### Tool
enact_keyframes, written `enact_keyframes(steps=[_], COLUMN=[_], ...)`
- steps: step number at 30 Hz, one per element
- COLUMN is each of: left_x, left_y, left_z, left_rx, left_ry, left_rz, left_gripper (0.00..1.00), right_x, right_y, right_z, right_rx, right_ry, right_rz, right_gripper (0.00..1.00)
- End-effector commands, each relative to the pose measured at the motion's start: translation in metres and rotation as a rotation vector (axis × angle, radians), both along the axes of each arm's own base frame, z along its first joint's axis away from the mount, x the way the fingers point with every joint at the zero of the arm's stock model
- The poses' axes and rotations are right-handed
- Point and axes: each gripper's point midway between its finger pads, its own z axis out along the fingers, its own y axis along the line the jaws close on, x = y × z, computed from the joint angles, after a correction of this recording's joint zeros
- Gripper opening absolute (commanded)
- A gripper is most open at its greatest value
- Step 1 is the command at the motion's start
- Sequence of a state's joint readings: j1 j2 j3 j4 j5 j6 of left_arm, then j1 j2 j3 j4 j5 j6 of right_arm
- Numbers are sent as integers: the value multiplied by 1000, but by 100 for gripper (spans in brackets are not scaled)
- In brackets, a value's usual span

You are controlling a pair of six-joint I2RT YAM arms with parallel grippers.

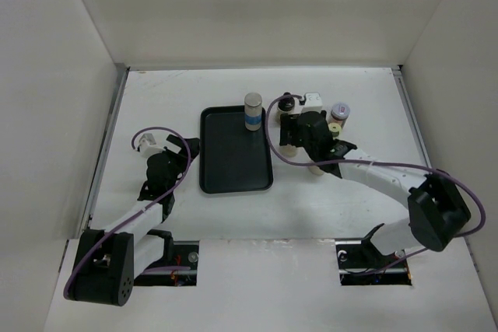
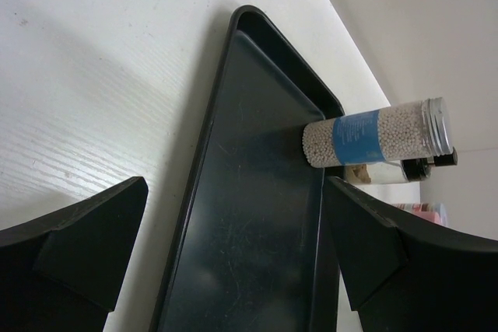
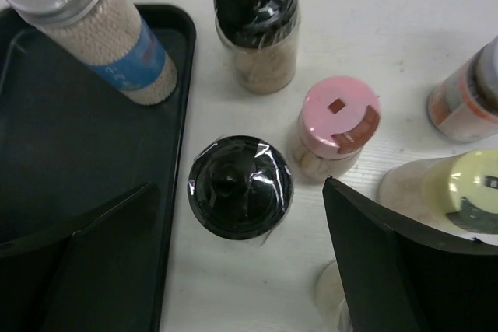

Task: Organize the condiment bottles

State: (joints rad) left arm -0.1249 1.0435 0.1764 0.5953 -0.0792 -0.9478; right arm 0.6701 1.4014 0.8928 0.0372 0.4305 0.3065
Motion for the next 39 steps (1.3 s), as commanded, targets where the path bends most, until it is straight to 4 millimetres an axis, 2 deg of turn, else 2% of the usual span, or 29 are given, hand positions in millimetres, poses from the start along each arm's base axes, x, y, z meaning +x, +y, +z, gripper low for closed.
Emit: enact_keyframes(steps=[1,10,13,15,16,18,21,24,25,27,32,35,39], left_x=[1,2,3,2,2,3,3,3,3,3,-1,-5,-8], left_y=[0,0,0,-1,-1,0,-1,0,2,2,14,30,35], left_z=[14,11,6,8,10,10,7,11,11,9,15,10,8], left_rx=[-10,-8,-11,-14,-11,-6,-10,-5,-3,-7,-9,-26,-41], left_ry=[-61,-51,-33,-39,-47,-48,-38,-52,-53,-45,-69,-56,-50], left_rz=[3,4,1,-3,-1,9,2,8,16,15,57,107,125], left_gripper=[100,100,100,100,100,100,100,100,100,100,100,100,100], right_x=[10,23,25,26,25,24,13,1,-5,-12,-12,-2,26], right_y=[24,30,28,27,27,21,20,32,44,68,143,186,230], right_z=[3,-21,-22,-22,-18,-3,32,63,75,88,100,99,89], right_rx=[52,24,13,9,9,7,19,56,72,96,167,181,184], right_ry=[-20,10,7,0,-9,-46,-125,-178,-196,-210,-221,-228,-235], right_rz=[45,32,20,12,10,-5,-4,34,71,141,292,354,379], right_gripper=[92,89,79,65,59,53,52,52,52,52,52,52,52])
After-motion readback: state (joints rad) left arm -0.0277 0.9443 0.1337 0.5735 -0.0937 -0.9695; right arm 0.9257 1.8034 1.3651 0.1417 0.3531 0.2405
